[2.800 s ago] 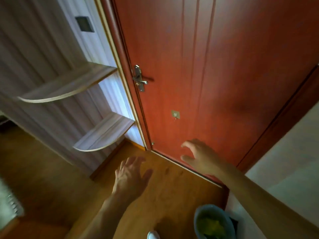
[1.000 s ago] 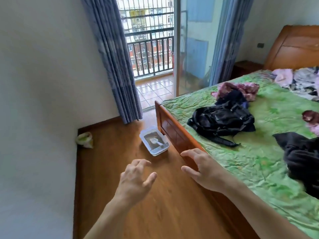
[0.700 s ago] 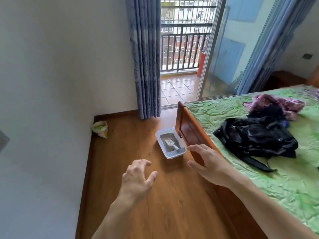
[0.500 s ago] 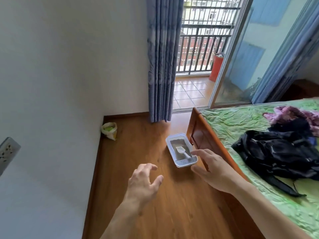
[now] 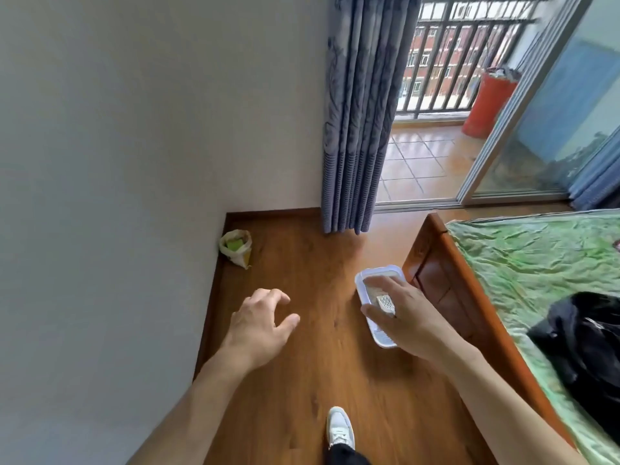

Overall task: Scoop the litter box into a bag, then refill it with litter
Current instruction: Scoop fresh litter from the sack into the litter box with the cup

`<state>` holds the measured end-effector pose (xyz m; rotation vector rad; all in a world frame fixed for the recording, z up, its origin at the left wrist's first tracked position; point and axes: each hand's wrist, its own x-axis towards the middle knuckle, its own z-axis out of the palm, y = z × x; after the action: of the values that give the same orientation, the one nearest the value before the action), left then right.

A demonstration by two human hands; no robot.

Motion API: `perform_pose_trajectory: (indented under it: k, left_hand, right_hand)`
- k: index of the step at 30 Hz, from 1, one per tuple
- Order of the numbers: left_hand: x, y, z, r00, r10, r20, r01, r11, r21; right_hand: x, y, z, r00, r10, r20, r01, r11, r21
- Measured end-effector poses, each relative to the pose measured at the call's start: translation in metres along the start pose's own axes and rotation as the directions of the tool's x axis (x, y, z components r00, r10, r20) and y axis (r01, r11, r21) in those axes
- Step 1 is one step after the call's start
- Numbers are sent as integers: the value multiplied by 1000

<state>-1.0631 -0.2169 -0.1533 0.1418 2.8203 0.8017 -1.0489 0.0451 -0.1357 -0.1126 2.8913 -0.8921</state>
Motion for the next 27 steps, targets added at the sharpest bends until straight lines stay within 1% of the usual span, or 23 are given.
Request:
perform_pose_trajectory:
  k: [4, 6, 10, 15, 18, 24, 27]
  left_hand:
    - [78, 11, -23, 999, -28, -37, 29, 999, 37]
    - [110, 13, -37, 997, -53, -60, 54, 998, 17]
    - [162, -5, -63, 987, -132, -96, 131, 991, -15]
    - [222, -51, -84, 965, -223, -139, 216, 974, -65]
    - [271, -88, -95, 957, -252, -143, 241, 966, -90]
    - [360, -148, -133, 967, -230, -110, 218, 969, -115]
    - [410, -172, -161, 968, -214, -129, 203, 975, -90]
  right_hand:
    - [87, 6, -11, 999, -27, 34, 28, 999, -37]
    - [129, 0, -17, 995, -68, 74, 74, 995, -69]
    - [205, -17, -19, 978, -158, 139, 168, 983, -69]
    - [303, -42, -2, 956, -200, 214, 229, 966, -118]
    - [365, -62, 15, 949, -228, 219, 263, 953, -148]
    - [464, -120, 39, 941, -225, 254, 280, 938, -206]
    - [518, -141, 45, 945, -233, 231, 281, 938, -201]
